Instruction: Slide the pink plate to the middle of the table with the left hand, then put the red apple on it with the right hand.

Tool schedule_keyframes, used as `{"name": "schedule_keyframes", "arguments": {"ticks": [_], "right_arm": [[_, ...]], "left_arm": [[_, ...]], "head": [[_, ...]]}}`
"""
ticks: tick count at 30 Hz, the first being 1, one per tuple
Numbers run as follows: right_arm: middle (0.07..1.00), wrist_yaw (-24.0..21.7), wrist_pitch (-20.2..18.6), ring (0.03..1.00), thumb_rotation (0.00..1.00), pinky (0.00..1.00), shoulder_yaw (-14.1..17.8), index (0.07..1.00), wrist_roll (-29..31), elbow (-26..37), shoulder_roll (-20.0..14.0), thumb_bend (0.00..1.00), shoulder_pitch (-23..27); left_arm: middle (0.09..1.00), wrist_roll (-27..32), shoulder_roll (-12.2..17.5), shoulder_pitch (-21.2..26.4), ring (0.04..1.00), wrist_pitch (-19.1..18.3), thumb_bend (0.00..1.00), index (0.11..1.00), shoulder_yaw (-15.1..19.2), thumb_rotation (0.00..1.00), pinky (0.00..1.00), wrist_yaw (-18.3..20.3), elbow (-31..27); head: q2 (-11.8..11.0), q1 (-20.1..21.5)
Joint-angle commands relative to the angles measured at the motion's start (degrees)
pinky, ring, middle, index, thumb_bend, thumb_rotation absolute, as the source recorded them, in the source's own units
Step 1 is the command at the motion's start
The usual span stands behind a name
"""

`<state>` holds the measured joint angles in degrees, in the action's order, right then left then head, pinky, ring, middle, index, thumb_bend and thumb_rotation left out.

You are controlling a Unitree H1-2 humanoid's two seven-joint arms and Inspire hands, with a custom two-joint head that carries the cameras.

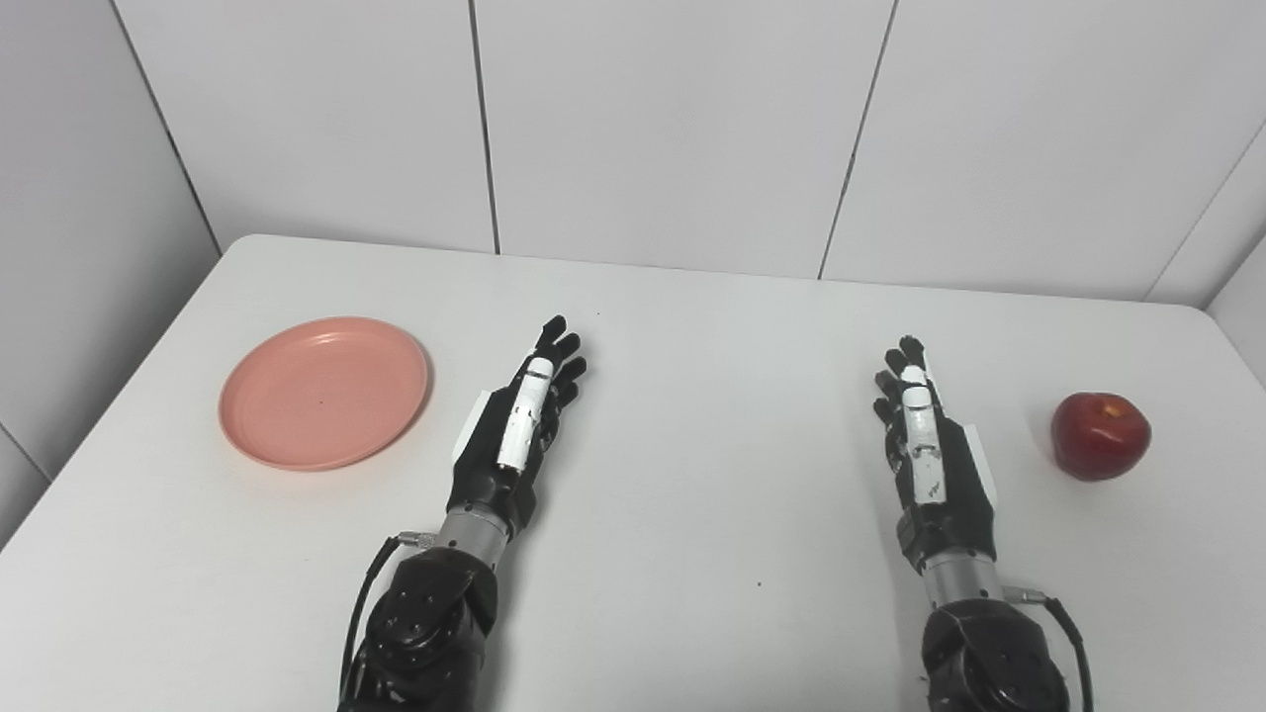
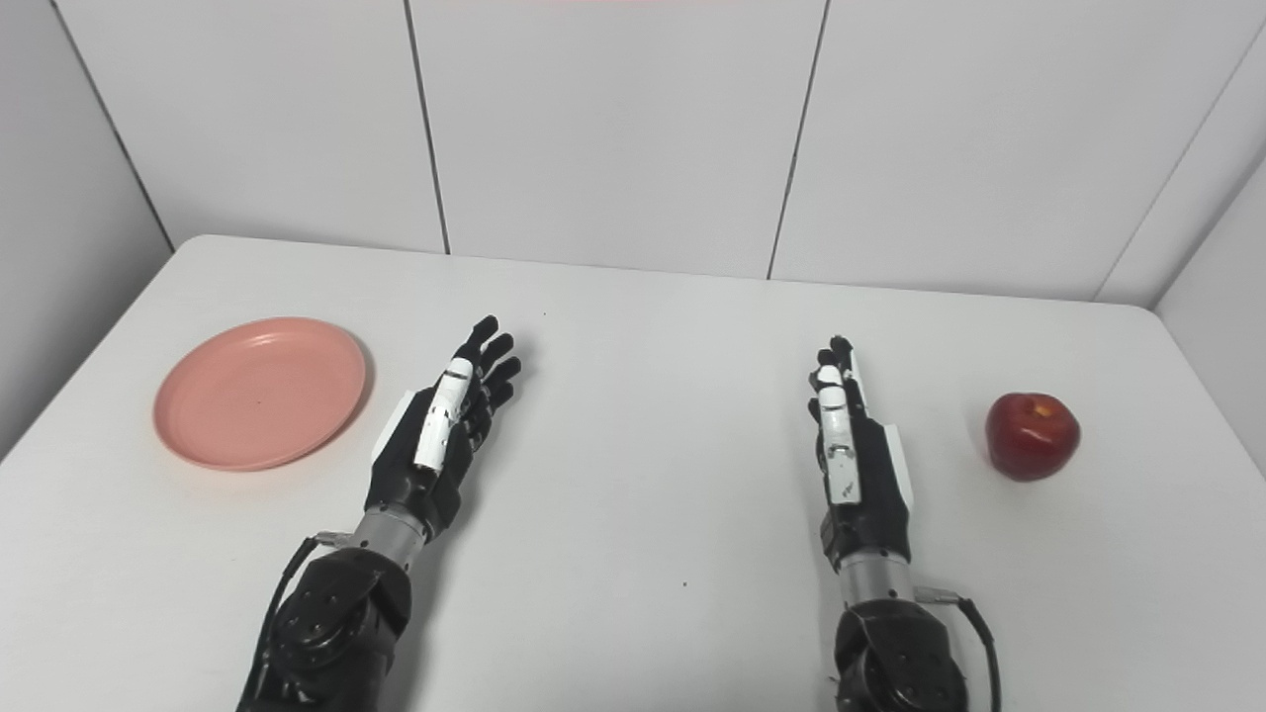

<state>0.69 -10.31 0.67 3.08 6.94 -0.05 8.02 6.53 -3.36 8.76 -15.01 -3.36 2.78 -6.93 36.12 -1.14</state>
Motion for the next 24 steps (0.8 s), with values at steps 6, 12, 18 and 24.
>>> {"name": "schedule_keyframes", "arguments": {"ticks": [6,12,18,24], "right_arm": [[0.987,-0.3,0.7,0.986,1.00,1.00,-0.1,0.999,0.3,1.6,0.4,0.25,1.3],[0.989,-0.5,0.5,0.991,1.00,1.00,0.0,1.000,0.8,1.7,0.4,0.26,1.3],[0.990,-0.3,0.6,0.990,1.00,1.00,-0.1,1.000,0.4,1.6,0.4,0.25,1.3],[0.990,-0.3,0.5,0.991,1.00,1.00,-0.1,1.000,0.7,1.8,0.5,0.25,1.2]], "left_arm": [[0.974,0.5,-0.1,1.4,0.959,0.4,0.41,0.961,-0.1,1.00,0.99,0.7,-1.4],[0.971,0.7,-0.2,1.4,0.957,0.4,0.42,0.959,0.0,1.00,0.99,0.7,-1.3],[0.973,0.4,-0.1,1.4,0.957,0.6,0.42,0.960,-0.1,1.00,0.98,0.7,-1.3],[0.974,0.4,-0.1,1.4,0.957,0.7,0.42,0.961,-0.2,1.00,0.99,0.8,-1.1]], "head": [[-0.2,0.0],[-0.3,0.0],[-0.2,0.0],[-0.3,-0.1]]}}
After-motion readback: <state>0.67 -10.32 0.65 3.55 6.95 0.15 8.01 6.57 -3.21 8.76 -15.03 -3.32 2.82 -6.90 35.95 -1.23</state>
